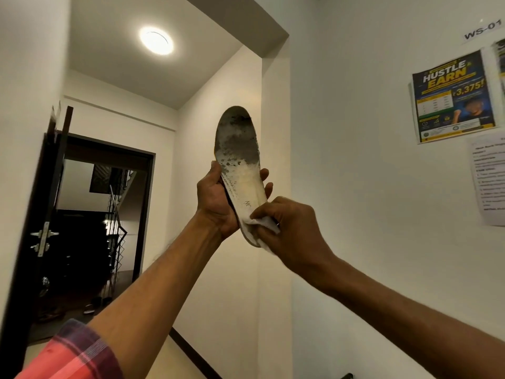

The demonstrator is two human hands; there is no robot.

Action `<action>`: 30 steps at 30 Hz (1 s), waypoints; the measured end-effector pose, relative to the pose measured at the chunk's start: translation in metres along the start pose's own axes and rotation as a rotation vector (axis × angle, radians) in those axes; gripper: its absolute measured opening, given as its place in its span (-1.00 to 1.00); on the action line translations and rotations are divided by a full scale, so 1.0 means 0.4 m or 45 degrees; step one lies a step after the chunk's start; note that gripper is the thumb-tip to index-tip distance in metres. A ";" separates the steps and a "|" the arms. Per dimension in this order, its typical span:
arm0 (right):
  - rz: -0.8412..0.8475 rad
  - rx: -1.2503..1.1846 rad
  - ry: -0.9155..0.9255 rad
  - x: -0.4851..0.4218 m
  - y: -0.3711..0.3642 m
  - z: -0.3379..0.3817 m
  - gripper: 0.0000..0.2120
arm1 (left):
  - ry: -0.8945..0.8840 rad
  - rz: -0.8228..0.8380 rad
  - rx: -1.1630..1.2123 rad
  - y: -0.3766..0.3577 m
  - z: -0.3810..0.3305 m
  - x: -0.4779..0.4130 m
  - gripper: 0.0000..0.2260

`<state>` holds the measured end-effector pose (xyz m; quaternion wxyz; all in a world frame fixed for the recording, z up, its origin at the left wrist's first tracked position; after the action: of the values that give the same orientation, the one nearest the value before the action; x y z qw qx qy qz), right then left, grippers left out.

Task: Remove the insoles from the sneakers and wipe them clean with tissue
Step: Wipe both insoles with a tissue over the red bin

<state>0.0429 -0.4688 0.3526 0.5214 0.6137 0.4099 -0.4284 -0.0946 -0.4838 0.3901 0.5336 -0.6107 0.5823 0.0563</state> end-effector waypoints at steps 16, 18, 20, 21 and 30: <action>0.101 0.046 -0.042 0.023 -0.008 -0.040 -0.82 | -0.011 -0.034 0.005 0.017 0.010 -0.002 -0.35; 0.133 0.068 -0.001 0.035 -0.008 -0.035 -0.84 | -0.013 -0.037 0.010 0.017 0.011 -0.002 -0.36; 0.227 0.127 0.157 0.062 -0.035 0.000 -0.85 | -0.015 -0.037 -0.036 0.021 0.012 -0.002 -0.36; 0.248 0.139 0.185 0.066 -0.041 0.002 -0.85 | -0.020 -0.039 -0.045 0.024 0.010 -0.003 -0.36; 0.243 0.130 0.063 0.062 -0.028 -0.036 -0.84 | 0.013 -0.049 -0.054 0.030 0.037 -0.007 -0.33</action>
<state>0.0408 -0.4519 0.3271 0.5176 0.6860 0.3399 -0.3820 -0.0967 -0.4684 0.3788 0.5184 -0.6332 0.5720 0.0552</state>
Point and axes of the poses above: each hand's wrist, its own x-axis away from the middle knuckle, its own y-axis out of the back of the hand, z = x × y, the point moved 7 cm from there along -x, towards the middle knuckle, and after that the axes turned 12 degrees about x, right-handed, at the moved point
